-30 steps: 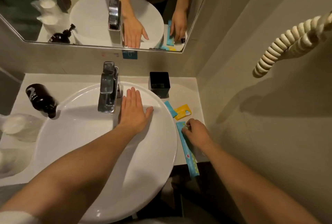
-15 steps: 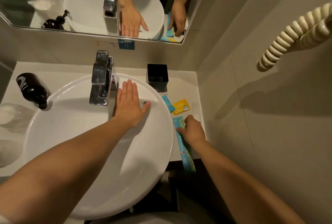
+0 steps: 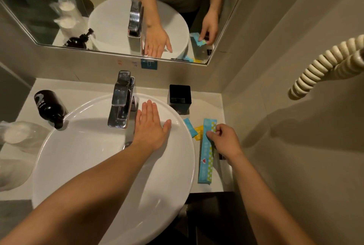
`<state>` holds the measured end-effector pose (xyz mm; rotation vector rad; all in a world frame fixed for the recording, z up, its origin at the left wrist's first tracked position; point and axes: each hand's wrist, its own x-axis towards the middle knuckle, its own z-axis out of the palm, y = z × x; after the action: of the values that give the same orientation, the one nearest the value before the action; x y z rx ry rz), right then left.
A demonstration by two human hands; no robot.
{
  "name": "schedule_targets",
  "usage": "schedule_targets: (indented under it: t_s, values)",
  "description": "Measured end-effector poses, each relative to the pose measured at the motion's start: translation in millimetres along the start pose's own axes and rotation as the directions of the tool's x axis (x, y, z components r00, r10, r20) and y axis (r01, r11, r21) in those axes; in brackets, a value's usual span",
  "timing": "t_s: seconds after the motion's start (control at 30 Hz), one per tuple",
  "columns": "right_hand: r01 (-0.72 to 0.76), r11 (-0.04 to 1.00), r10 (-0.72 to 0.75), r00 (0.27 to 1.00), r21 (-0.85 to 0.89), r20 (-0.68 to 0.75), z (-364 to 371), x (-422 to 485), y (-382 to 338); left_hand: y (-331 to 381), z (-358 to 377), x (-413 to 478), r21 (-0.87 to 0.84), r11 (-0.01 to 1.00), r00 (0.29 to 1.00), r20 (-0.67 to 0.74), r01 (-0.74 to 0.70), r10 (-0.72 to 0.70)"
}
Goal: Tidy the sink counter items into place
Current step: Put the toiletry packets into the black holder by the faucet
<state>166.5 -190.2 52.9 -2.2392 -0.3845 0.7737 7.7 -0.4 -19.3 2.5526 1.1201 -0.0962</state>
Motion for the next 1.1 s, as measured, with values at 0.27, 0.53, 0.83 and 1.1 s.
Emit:
schedule_targets:
  t_s: [0.27,0.53,0.83,1.1]
  values:
    - [0.289,0.942,-0.271,0.955,0.171,-0.119,-23.5,9.0,-89.5,10.3,3.9,3.3,0.018,0.997,0.996,-0.042,0.077,-0.077]
    - [0.564,0.782,-0.494,0.820,0.263,-0.289,-33.8,23.6,-172.2,11.2,0.7,2.5,0.005,0.998,0.997,-0.026,0.068,-0.068]
    - [0.545,0.821,-0.517,0.836,0.168,-0.185,21.5,66.5,-170.5,9.2,1.3,4.1,-0.013,0.998,0.998,-0.011,0.062,-0.063]
    - [0.394,0.891,-0.390,0.918,0.227,-0.066,54.7,92.7,-142.0,9.0,4.3,4.3,-0.027,0.998,0.997,-0.031,0.064,-0.065]
